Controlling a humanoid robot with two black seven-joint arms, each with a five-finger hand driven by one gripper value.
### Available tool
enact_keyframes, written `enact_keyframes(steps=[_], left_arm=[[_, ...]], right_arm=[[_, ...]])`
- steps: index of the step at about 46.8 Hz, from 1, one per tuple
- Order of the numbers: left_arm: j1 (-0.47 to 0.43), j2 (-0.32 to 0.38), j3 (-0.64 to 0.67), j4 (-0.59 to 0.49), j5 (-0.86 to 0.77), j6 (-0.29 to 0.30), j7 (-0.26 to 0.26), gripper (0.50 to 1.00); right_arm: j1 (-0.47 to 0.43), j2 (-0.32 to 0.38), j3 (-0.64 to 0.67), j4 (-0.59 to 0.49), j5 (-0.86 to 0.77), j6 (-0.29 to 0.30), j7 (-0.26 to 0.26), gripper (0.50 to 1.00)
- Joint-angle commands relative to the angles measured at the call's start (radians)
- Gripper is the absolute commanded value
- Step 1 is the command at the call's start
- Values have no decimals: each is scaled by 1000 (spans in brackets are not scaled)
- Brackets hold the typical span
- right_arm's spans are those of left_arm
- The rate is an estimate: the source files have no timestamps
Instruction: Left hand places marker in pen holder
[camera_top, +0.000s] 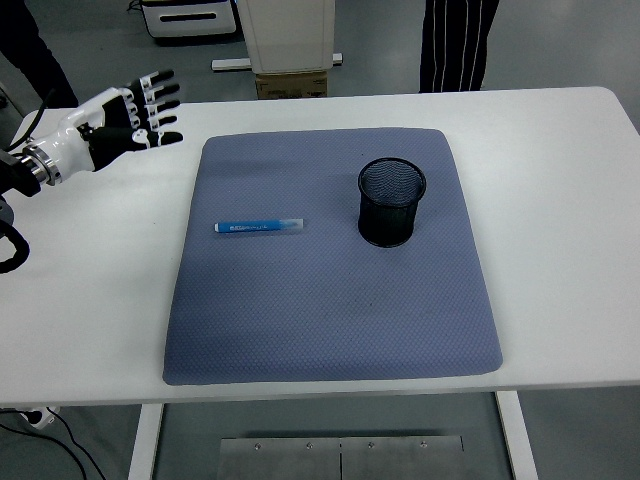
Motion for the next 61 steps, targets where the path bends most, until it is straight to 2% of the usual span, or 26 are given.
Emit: enact_keyframes(steps=[1,9,10,21,29,30,47,61], left_arm=[[-22,-4,91,0,118,10,2,1000],[-65,-19,91,3,261,42,4,1000],[-79,-31,91,3,314,50,4,1000],[-110,-105,98,3,479,58,5,1000],[-139,-154,126,3,546,72,7,1000],[-148,-177,127,9,569,72,7,1000],[-202,-240,206,20,637,76,8,1000],[-208,-251,239,49,651,76,8,1000]], right_arm=[[0,0,0,0,0,0,0,1000],[0,0,0,0,0,0,0,1000],[0,0,0,0,0,0,0,1000],[0,0,0,0,-1,0,0,1000],[0,0,0,0,0,0,0,1000],[0,0,0,0,0,0,0,1000],[0,0,0,0,0,0,0,1000],[0,0,0,0,0,0,0,1000]])
